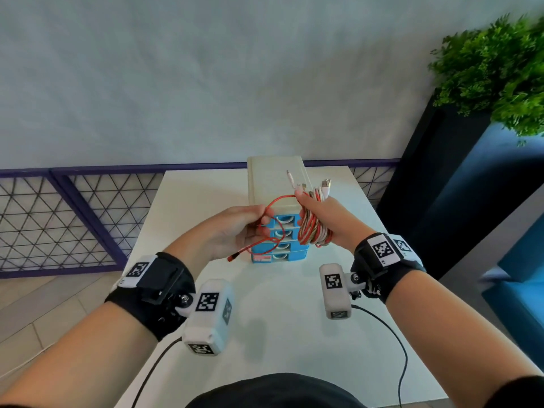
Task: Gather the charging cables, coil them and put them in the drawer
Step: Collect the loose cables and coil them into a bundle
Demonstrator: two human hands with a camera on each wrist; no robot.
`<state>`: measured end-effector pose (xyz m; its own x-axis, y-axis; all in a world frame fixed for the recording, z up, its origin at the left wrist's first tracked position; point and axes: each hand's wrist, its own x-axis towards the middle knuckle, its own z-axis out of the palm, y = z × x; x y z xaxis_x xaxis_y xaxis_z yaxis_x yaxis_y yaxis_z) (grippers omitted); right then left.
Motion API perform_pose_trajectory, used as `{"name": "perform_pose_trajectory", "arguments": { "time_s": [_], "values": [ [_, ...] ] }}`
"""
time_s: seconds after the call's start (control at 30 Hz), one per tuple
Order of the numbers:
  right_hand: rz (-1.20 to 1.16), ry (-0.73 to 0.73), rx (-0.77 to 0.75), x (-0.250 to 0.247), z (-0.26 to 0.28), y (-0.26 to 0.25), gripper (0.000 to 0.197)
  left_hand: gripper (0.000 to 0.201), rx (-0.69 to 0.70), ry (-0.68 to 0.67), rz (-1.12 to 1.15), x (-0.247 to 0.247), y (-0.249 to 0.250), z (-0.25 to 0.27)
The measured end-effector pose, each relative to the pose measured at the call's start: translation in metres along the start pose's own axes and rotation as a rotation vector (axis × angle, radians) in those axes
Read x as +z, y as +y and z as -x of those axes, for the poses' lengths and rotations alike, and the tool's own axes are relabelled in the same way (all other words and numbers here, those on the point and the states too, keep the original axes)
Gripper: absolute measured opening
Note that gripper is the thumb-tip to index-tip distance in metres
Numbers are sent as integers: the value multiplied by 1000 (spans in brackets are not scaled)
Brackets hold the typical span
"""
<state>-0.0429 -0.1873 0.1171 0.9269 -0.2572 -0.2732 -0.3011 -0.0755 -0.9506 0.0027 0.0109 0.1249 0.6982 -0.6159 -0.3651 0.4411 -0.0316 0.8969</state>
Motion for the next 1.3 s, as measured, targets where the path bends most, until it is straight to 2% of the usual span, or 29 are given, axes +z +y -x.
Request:
{"name": "perform_pose_trajectory", "arguments": {
  "time_s": [0.1, 0.2, 0.33, 0.4, 0.53, 0.67, 0.73, 0.8, 0.9, 1.0, 1.07, 1.2, 1.3],
  "values": [
    [-51, -62, -10, 12, 1, -1, 47, 20, 46, -17, -73, 18, 2, 0],
    [-224, -238, -32, 19, 7, -6, 49, 18, 119, 4, -187, 29, 0, -3],
    [-185, -322, -19, 26, 12, -9, 54, 20, 218, 48, -333, 37, -1, -5],
    [-203, -285, -34, 27, 12, -9, 43, 21, 213, 56, -386, 39, -2, -6],
    [-118, 14, -55, 25, 7, -12, 10, 34, 119, -19, -374, 36, -7, -3],
    [-267, 198, -93, 6, -7, -16, 8, 34, 39, -197, -422, 20, -19, 6],
    [-325, 218, -106, -5, -9, -19, 8, 33, 19, -288, -533, 8, -26, 10],
    [-373, 188, -117, -11, -8, -22, 8, 30, -19, -311, -744, 0, -32, 11],
    [-438, 63, -97, -12, -3, -25, 5, 17, 1, -206, -979, -8, -36, 3],
    [-371, -94, -20, -11, 1, -28, 12, 9, 102, 95, -1131, -8, -33, -7],
    [-266, -171, 5, -10, 6, -29, 12, 12, 158, 270, -1132, -6, -26, -9],
    [-72, -282, 40, -1, 14, -29, 9, 11, 274, 345, -1078, 0, -9, -10],
    [98, -302, 38, 8, 16, -26, 11, 10, 361, 372, -1123, 4, -1, -10]
  ]
}}
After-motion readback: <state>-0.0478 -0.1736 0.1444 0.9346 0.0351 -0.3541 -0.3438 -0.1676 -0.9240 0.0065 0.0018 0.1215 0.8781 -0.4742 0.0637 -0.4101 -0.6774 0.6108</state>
